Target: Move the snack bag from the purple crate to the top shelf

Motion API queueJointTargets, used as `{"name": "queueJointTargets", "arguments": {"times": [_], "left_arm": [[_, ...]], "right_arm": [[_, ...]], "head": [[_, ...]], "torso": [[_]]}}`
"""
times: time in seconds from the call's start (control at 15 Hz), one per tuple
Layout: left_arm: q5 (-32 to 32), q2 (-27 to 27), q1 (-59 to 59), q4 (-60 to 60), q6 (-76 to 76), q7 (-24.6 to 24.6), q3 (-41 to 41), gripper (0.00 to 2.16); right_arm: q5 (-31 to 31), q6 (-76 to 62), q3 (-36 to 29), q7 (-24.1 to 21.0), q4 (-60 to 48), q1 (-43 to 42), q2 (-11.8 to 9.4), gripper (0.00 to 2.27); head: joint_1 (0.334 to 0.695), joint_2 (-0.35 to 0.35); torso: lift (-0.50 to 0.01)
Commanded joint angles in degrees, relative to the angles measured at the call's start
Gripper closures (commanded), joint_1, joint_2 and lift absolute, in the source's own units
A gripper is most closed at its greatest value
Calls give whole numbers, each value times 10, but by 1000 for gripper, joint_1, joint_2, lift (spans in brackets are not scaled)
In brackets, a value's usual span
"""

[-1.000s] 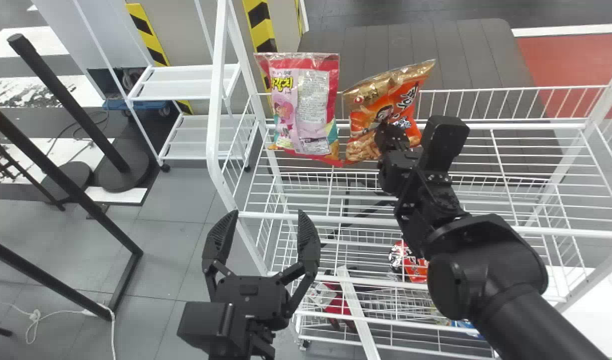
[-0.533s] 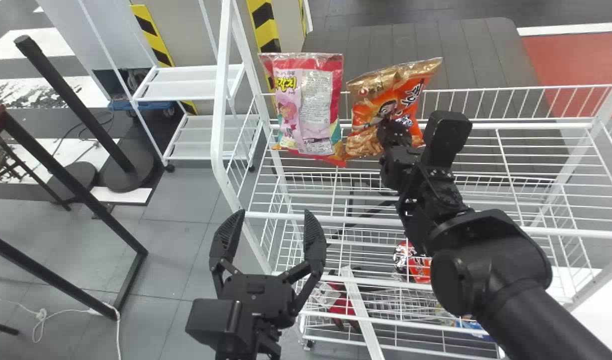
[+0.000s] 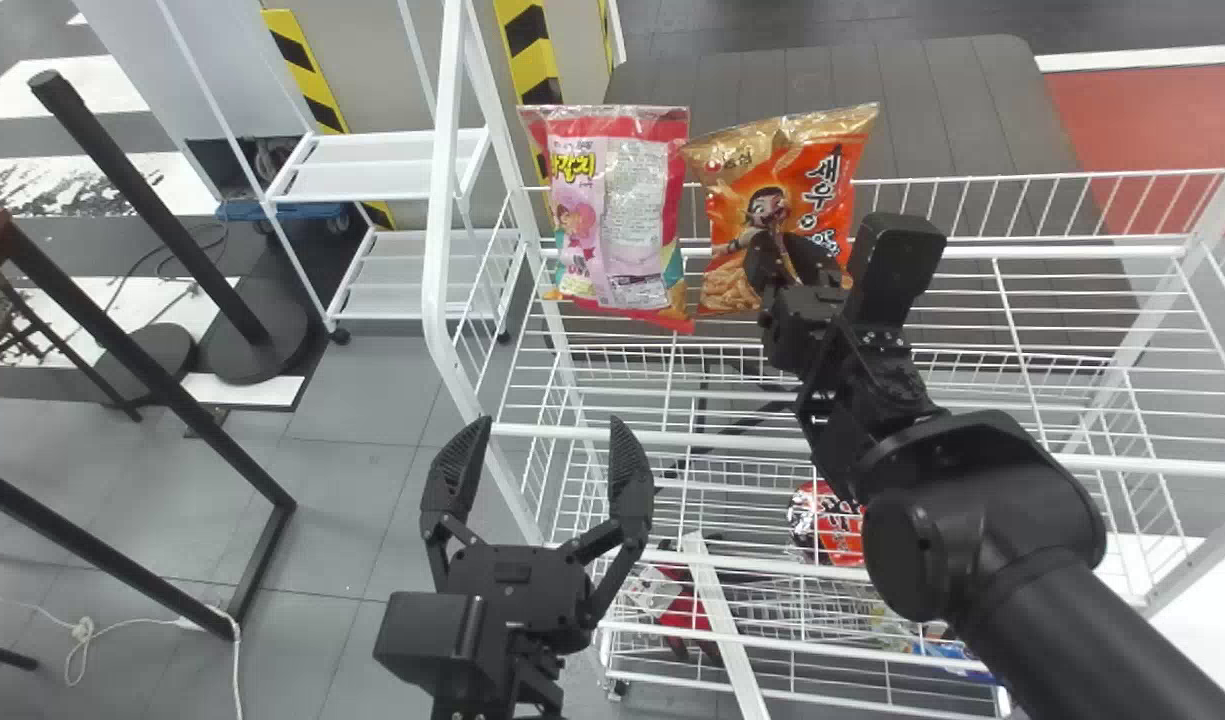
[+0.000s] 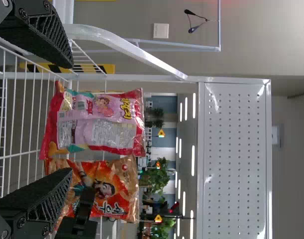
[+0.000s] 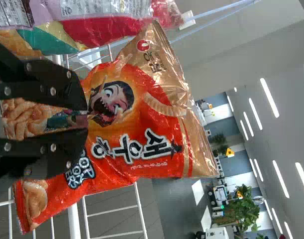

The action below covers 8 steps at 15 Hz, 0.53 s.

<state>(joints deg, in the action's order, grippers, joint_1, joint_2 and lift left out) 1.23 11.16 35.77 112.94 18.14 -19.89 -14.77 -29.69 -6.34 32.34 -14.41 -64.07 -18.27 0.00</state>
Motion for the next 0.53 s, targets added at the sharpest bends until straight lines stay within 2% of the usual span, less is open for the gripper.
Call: {"name": "queueJointTargets", "arguments": {"times": [0.0,0.47], "left_arm": [[0,0,0,0,0,0,-1,70],[0,0,1,0,0,-1,-2,70]], "right_arm": [[0,1,0,0,0,1,1,80],[8,0,4,-9,-10,14,1,90]], "head": [[695,188],[695,188]], "torso": [[1],[1]]}}
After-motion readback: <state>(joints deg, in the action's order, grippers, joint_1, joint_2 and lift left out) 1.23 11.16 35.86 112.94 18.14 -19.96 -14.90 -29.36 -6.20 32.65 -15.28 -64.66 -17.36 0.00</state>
